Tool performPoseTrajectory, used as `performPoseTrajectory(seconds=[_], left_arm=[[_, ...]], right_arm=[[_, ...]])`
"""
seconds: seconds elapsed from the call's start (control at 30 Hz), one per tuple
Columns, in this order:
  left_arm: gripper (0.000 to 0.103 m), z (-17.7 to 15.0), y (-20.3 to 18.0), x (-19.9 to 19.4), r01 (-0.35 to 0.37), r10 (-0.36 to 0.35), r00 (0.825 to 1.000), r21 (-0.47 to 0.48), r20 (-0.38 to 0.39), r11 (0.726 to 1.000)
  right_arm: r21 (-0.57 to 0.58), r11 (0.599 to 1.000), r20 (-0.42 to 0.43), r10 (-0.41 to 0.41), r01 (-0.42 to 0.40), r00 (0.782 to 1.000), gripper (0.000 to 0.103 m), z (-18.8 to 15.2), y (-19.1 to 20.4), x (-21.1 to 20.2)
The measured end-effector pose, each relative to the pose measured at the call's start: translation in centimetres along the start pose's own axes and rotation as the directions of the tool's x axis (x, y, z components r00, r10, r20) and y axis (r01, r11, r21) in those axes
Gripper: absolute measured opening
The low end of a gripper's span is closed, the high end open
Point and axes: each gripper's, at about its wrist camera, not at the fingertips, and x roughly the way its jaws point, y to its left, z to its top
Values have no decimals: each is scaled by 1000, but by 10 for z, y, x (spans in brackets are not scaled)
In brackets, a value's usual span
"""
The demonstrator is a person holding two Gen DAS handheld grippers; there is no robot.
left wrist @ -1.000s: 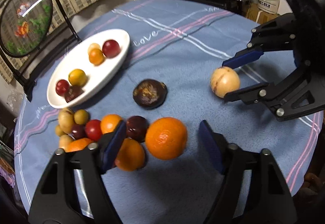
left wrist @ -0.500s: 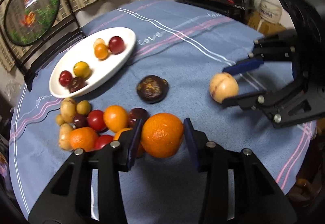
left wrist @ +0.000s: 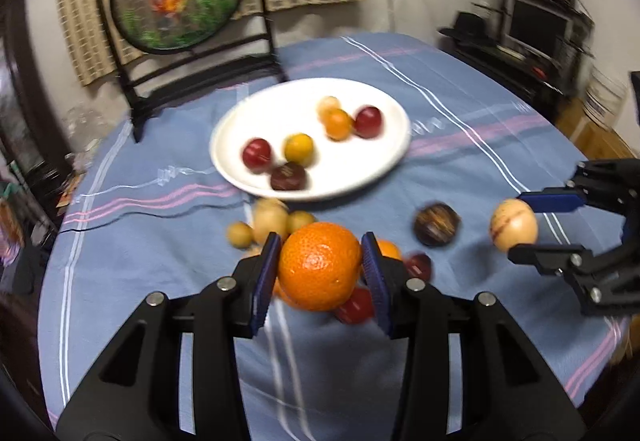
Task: Organize fruits
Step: 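Carry the orange and pale peach onto the white plate and open both grippers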
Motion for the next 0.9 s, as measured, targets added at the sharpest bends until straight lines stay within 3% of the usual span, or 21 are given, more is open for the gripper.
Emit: performPoseTrajectory(seconds=[0.23, 0.43, 0.9], left_arm=[[42, 42, 24, 18, -59, 61, 998, -77, 29, 995], [42, 73, 40, 44, -100, 103, 994, -103, 23, 990], [42, 102, 51, 105, -138, 137, 990, -79, -18, 987]], right_arm=[[70, 997, 102, -35, 28, 994, 42, 72, -12, 13], [128, 991, 117, -63, 48, 991, 42, 112, -30, 42], [130, 988, 79, -88, 77, 993, 42, 150, -60, 96]])
